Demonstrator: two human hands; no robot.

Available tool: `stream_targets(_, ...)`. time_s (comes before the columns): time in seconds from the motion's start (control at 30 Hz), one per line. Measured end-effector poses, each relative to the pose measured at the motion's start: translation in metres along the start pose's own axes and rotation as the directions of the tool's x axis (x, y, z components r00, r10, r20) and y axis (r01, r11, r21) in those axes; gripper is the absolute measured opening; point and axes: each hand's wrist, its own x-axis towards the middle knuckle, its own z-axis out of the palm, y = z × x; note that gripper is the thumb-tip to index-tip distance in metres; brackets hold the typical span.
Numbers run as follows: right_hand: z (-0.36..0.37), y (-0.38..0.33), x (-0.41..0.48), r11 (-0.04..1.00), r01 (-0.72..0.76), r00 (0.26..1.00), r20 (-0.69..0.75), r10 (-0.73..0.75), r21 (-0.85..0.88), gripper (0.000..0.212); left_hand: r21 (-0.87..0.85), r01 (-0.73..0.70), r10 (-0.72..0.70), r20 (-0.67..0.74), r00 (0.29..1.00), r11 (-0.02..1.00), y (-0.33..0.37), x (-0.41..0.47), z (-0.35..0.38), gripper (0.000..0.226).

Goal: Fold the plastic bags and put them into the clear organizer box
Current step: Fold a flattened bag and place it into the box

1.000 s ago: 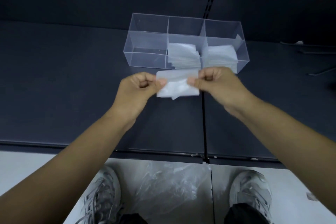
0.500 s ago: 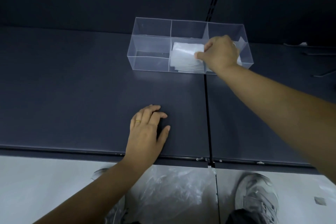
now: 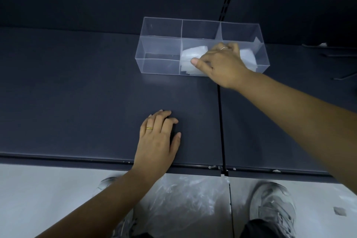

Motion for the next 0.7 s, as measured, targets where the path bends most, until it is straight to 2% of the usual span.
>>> stream_targets(0.07,-0.001,-0.005,-0.013,1.000,0.009,0.999,-0.051,-0.008,0.012,0.052,0.036,-0.031,0.030,0.030,0.999,0.999,-0.002,-0.002,0.000,0.034)
stream_targets(0.13,-0.003,-0.017,-0.040,0.995,0.058,0.979,-0.199,-0.041,0.078,0.047,0.108,-0.084,0.073,0.102,0.992,0.991,-0.004,-0.007,-0.001,0.050)
stream_targets(0.2,-0.004,-0.039,-0.082,0.956,0.218,0.926,-0.352,-0.139,0.198,0.042,0.177,-0.144,0.111,0.184,0.977,0.974,-0.009,-0.015,-0.002,0.061)
stream_targets(0.27,0.008,-0.064,-0.140,0.856,0.406,0.880,-0.392,-0.270,0.320,0.031,0.224,-0.187,0.135,0.228,0.964,0.957,-0.015,-0.020,-0.003,0.065)
stream_targets(0.3,0.019,-0.074,-0.171,0.807,0.464,0.874,-0.338,-0.350,0.364,0.028,0.240,-0.199,0.141,0.238,0.961,0.950,-0.016,-0.022,-0.004,0.067)
stream_targets(0.37,0.047,-0.085,-0.222,0.778,0.500,0.859,-0.102,-0.502,0.380,0.029,0.257,-0.210,0.148,0.242,0.959,0.943,-0.019,-0.024,-0.004,0.068)
stream_targets(0.43,0.078,-0.081,-0.255,0.827,0.497,0.811,0.198,-0.551,0.265,0.037,0.261,-0.218,0.155,0.240,0.958,0.940,-0.019,-0.025,-0.004,0.069)
stream_targets(0.47,0.092,-0.074,-0.263,0.848,0.500,0.790,0.308,-0.530,0.177,0.044,0.260,-0.219,0.157,0.238,0.959,0.941,-0.019,-0.024,-0.004,0.069)
stream_targets(0.53,0.109,-0.062,-0.264,0.896,0.436,0.796,0.427,-0.429,0.087,0.057,0.257,-0.217,0.156,0.237,0.959,0.942,-0.018,-0.024,-0.004,0.069)
stream_targets(0.57,0.113,-0.058,-0.262,0.906,0.418,0.786,0.470,-0.401,0.074,0.055,0.255,-0.213,0.151,0.242,0.959,0.943,-0.018,-0.024,-0.004,0.069)
stream_targets(0.63,0.114,-0.058,-0.254,0.891,0.453,0.748,0.525,-0.405,0.042,0.034,0.251,-0.205,0.138,0.259,0.956,0.946,-0.018,-0.024,-0.005,0.069)
stream_targets(0.7,0.114,-0.060,-0.249,0.872,0.472,0.672,0.586,-0.452,0.131,0.018,0.248,-0.202,0.130,0.280,0.951,0.948,-0.017,-0.024,-0.009,0.070)
